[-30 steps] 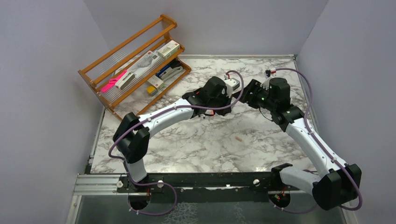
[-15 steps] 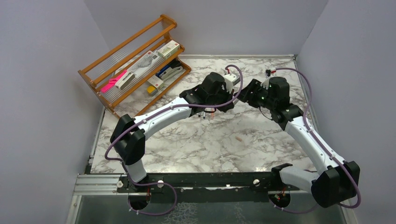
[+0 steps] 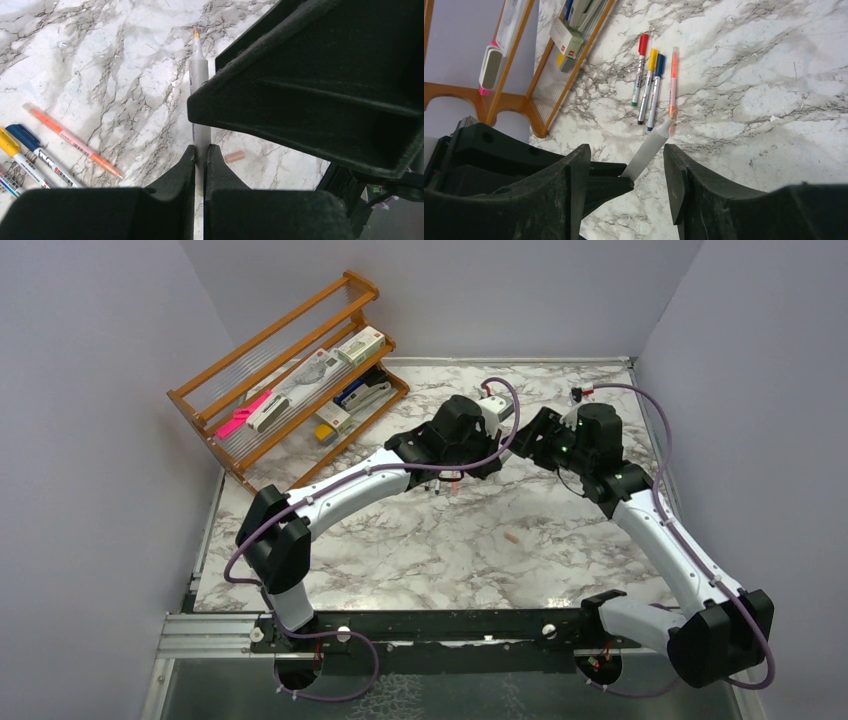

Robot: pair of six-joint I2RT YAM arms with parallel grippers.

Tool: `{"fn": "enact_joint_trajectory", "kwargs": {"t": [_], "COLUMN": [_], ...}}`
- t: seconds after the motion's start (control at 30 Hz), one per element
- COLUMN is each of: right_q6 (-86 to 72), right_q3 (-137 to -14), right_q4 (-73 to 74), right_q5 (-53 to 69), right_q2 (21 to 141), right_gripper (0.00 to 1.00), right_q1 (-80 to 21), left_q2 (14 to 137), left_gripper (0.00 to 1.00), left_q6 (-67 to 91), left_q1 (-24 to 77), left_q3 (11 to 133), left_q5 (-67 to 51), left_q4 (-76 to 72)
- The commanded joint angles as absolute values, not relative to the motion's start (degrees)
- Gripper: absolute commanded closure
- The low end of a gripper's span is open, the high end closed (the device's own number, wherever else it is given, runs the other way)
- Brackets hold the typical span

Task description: Insert the pens into the pen caps

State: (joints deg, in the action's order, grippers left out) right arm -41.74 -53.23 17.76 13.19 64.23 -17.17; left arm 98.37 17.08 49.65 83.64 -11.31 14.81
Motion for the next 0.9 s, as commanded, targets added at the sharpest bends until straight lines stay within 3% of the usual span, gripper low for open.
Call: {"fn": "enact_joint_trajectory", "kwargs": {"t": [0.0,0.23,0.57,0.67,0.83,0.87], "right_q6": [-42.48,-43.86,-44.42,-44.29,-42.9,-42.89], "right_q3": [-55.81,-55.23,-54.93,-55.25,-55.25,-55.1], "right_q4": [21.78,21.08,17.13,15.93,15.28,15.1], "right_q5": [9.63,10.69,12.22,12.86,13.69,14.08], "right_q2": [62.4,64.28,67.02,67.14,66.74,66.61], "right_gripper": [0.41,0.36,0.46,0.59,0.96,0.99], "right_q1": [-17.31,-17.31,-17.27,-17.31,-17.29,-17.31], "left_q2": [96.13,95.28,93.69,93.86,94.07,94.12], "left_gripper": [1.0,1.0,1.0,1.0,1.0,1.0], "left_q6": [18.35,18.06,16.53,16.35,16.71,16.84], "left_q1": [50.11,50.19,50.34,50.31,50.35,50.33], "left_q3": [84.76,85.45,83.96,83.66,82.74,82.57], "left_q5": [-8.6,-9.38,-15.48,-16.41,-17.24,-17.25], "left_q4": [12.7,12.03,8.83,8.82,8.03,7.74]}}
